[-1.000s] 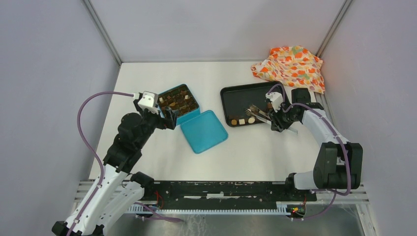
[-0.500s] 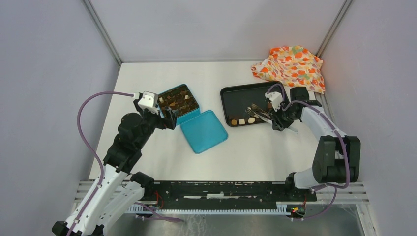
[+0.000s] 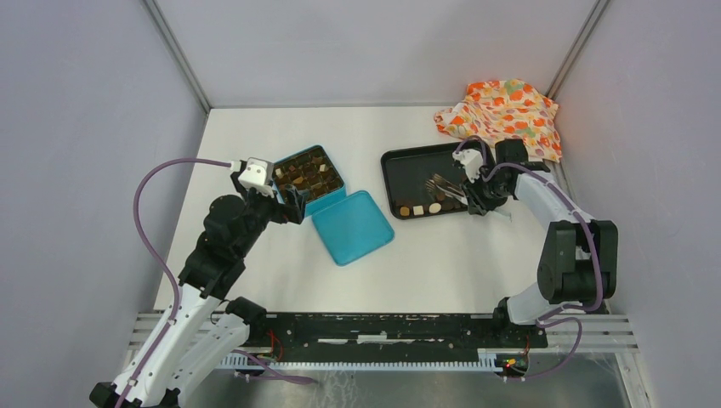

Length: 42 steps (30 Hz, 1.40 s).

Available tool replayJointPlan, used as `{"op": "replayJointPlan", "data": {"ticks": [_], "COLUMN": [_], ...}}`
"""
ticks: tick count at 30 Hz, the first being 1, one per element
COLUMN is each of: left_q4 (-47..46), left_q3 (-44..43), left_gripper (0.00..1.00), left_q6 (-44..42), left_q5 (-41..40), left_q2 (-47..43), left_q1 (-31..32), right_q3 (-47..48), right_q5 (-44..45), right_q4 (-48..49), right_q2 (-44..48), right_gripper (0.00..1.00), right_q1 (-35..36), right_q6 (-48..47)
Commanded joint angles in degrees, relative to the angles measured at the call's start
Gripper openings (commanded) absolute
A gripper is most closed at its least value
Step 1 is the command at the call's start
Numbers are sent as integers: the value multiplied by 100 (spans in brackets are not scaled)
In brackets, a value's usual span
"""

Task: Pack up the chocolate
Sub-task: Pick up the fake chocolate from the plate, then place the fake chocolate in the packing box.

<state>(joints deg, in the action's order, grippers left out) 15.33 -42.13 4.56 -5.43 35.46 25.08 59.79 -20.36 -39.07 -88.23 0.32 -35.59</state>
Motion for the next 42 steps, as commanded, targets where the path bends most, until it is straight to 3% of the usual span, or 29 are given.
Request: {"op": "replayJointPlan", "data": {"ticks": [1, 7, 20, 29, 42], "left_q4": [-102, -109, -109, -103, -75], "left_q3": [-59, -59, -59, -50, -58], "left_gripper": [100, 100, 100, 100, 100], "left_q6": [28, 21, 26, 13, -1], "left_q5": [28, 36, 31, -16, -106], "left_q2": [-31, -26, -39, -14, 18], "left_q1": [-30, -29, -22, -26, -31], "right_q3": [309, 378, 873, 1948, 4199], "right_q5": [36, -34, -477, -752, -611], "right_q4": [69, 89, 1, -113, -398], "right_q2": [-19, 128, 175, -223, -1778], "right_gripper": [31, 16, 8, 8, 10], "right_q1": [115, 118, 343, 1380, 3014], "right_q6": [37, 45, 64, 100, 391]}}
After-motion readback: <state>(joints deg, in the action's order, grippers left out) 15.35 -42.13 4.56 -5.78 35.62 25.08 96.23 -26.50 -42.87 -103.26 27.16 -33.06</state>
